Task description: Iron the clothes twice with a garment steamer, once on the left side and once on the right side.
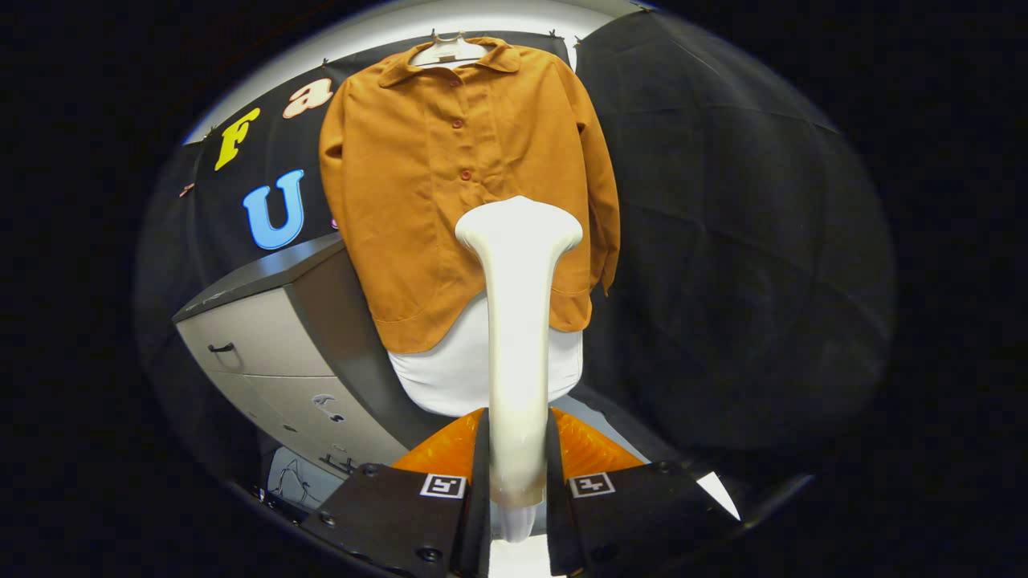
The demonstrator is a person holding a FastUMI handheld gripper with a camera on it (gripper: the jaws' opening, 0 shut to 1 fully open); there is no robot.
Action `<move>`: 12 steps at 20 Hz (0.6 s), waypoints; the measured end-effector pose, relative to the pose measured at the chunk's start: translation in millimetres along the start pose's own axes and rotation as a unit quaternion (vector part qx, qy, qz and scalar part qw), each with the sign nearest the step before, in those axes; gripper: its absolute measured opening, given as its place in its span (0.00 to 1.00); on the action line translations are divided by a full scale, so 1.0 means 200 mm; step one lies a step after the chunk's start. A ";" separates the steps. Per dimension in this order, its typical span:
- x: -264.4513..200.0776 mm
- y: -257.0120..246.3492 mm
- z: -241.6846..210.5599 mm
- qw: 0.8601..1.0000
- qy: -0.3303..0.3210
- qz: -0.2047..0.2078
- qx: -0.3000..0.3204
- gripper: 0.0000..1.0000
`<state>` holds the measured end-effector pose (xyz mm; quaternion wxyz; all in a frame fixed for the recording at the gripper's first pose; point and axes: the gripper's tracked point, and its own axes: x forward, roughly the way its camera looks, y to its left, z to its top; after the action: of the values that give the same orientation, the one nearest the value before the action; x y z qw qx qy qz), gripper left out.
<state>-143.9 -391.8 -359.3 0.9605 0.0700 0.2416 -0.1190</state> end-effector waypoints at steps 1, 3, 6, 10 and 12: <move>-0.03 0.03 0.03 1.000 -0.004 0.003 -0.002 0.32; -0.09 0.08 0.10 1.000 -0.018 0.008 -0.006 0.32; -0.17 0.16 0.27 0.999 -0.046 0.012 -0.005 0.32; -0.27 0.31 0.61 0.995 -0.100 0.021 -0.012 0.32; -0.32 0.39 0.77 0.992 -0.125 0.028 -0.021 0.32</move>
<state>-108.6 -333.3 -187.6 0.9874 0.0408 0.1200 -0.0943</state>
